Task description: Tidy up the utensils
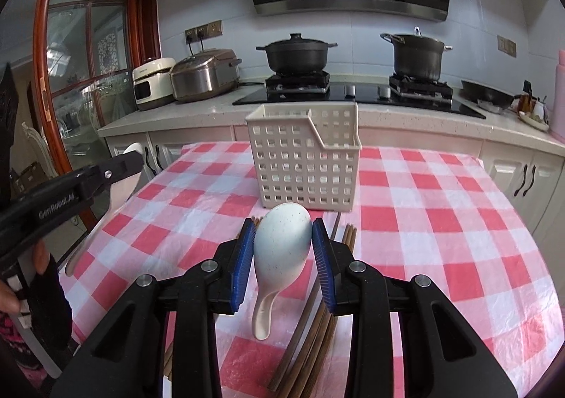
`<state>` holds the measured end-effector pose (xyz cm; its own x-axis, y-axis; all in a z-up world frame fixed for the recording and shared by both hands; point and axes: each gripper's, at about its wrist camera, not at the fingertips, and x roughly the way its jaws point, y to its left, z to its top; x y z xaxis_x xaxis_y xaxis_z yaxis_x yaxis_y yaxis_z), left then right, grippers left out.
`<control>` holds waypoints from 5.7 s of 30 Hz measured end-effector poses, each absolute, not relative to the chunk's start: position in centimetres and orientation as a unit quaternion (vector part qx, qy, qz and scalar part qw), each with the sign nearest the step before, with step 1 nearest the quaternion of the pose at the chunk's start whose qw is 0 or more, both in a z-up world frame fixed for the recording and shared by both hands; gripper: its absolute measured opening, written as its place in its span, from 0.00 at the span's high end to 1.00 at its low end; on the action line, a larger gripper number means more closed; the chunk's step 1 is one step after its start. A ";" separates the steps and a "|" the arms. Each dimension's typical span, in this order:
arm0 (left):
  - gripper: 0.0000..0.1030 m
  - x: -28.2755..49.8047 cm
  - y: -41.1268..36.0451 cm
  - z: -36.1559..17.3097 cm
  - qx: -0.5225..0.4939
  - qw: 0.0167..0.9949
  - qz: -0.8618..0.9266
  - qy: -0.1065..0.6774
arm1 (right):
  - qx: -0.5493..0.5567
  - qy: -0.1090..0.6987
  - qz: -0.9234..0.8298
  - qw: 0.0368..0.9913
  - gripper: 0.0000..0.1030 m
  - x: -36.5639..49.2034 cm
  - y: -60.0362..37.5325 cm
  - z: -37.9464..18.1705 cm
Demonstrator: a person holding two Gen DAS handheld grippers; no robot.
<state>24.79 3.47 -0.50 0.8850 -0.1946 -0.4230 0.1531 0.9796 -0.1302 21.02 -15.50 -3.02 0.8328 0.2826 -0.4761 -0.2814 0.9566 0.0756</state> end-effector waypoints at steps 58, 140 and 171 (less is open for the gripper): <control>0.94 24.8 -0.1 -2.8 -0.049 0.967 -0.121 0.219 | 0.098 0.424 0.156 0.887 0.60 15.6 -19.2 -12.3; 0.94 33.1 -3.4 -5.2 -0.003 0.939 -0.175 0.298 | 0.094 0.345 0.144 0.923 0.85 27.9 -21.1 -7.1; 0.94 38.6 -1.3 6.2 -0.064 0.977 -0.132 0.156 | 0.102 0.180 0.176 0.962 0.85 37.9 -20.9 2.8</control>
<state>38.64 -1.28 6.16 0.9167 -0.2778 -0.2873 0.2377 0.9569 -0.1666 37.90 -20.93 2.80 0.8736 0.3750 -0.3100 -0.3016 0.9174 0.2598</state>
